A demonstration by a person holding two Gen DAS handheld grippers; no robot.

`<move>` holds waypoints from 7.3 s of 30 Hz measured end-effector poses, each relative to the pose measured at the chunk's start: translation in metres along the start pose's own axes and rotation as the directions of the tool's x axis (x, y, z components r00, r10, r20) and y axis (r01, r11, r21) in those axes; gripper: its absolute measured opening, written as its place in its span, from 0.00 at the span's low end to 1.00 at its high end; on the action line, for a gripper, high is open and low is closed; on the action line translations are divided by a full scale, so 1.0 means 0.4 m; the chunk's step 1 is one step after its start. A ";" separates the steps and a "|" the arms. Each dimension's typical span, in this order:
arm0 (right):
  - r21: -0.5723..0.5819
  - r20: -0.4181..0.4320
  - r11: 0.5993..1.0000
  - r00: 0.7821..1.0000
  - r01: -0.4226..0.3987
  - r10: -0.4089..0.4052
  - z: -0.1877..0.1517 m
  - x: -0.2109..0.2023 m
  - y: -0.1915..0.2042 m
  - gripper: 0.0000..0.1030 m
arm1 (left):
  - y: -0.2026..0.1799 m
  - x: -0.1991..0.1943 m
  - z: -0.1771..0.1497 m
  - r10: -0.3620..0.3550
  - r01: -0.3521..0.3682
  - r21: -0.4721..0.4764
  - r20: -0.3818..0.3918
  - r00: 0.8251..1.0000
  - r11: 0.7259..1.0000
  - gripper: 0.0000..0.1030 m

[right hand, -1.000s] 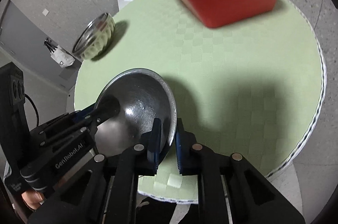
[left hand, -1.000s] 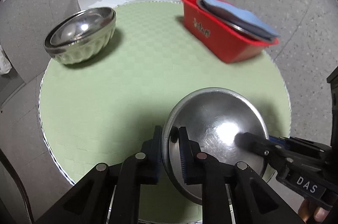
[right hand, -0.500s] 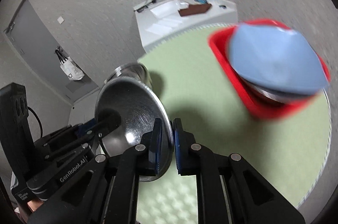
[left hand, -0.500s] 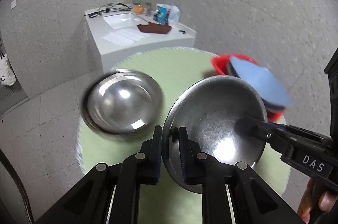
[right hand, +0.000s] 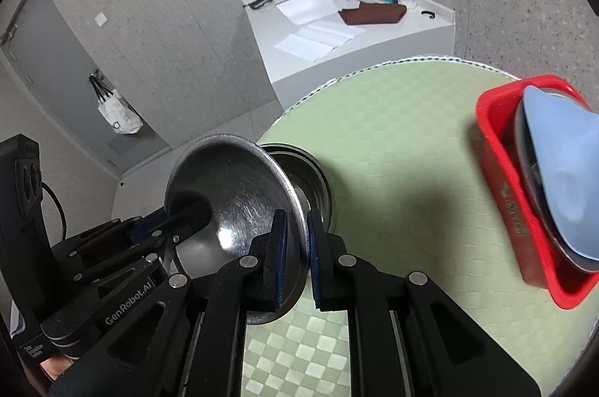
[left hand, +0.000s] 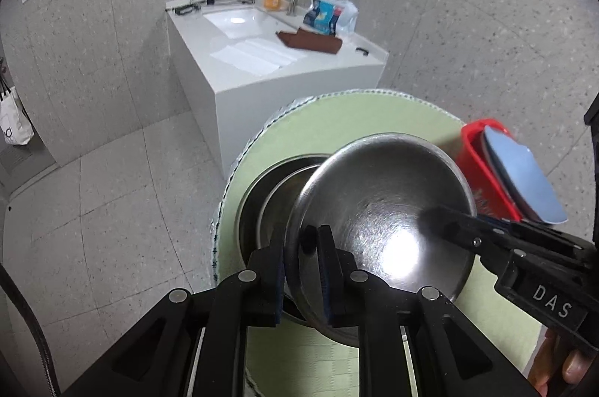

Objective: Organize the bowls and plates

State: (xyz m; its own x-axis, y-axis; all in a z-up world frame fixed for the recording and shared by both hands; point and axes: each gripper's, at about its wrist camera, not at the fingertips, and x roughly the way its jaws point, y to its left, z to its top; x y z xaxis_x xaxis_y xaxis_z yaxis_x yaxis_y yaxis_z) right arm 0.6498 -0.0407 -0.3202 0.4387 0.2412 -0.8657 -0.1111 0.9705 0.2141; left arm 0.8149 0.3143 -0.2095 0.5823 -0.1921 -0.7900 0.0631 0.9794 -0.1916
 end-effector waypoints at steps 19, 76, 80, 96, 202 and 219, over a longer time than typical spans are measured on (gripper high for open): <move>-0.011 -0.013 0.990 0.990 0.143 -0.144 0.007 0.086 -0.005 0.10 | 0.032 0.146 0.092 -0.011 0.014 0.042 -0.087 0.996 0.999 0.15; 0.336 -0.089 0.939 0.990 -0.076 0.112 -0.084 0.144 -0.095 0.37 | 0.046 0.154 0.027 -0.019 0.015 -0.062 -0.055 0.998 0.998 0.34; 0.307 -0.039 0.948 0.995 -0.080 0.097 -0.076 0.078 -0.117 0.36 | 0.003 0.118 0.022 -0.034 0.032 -0.052 -0.025 0.999 0.998 0.34; 0.246 0.129 0.962 0.988 -0.114 0.084 -0.010 -0.257 -0.341 0.33 | -0.352 -0.041 0.045 -0.091 0.089 0.020 0.127 0.988 0.996 0.34; -0.082 0.543 0.979 0.832 0.189 -0.115 -1.002 -1.497 -0.254 1.00 | -1.199 -1.328 -1.331 0.228 -0.227 -0.072 0.551 0.803 0.971 0.99; -0.009 0.616 0.967 0.763 0.253 -0.194 -1.067 -1.543 -0.127 1.00 | -1.108 -1.405 -1.394 0.167 -0.183 -0.035 0.602 0.781 0.982 0.99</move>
State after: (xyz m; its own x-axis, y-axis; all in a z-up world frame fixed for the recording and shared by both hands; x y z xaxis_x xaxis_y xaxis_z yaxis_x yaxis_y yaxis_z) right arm 0.0043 -0.2398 0.0100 0.9060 -0.0030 -0.4233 -0.0042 0.9999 -0.0161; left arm 0.0079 -0.0462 -0.0054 0.9531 0.0505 -0.2984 -0.0726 0.9953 -0.0636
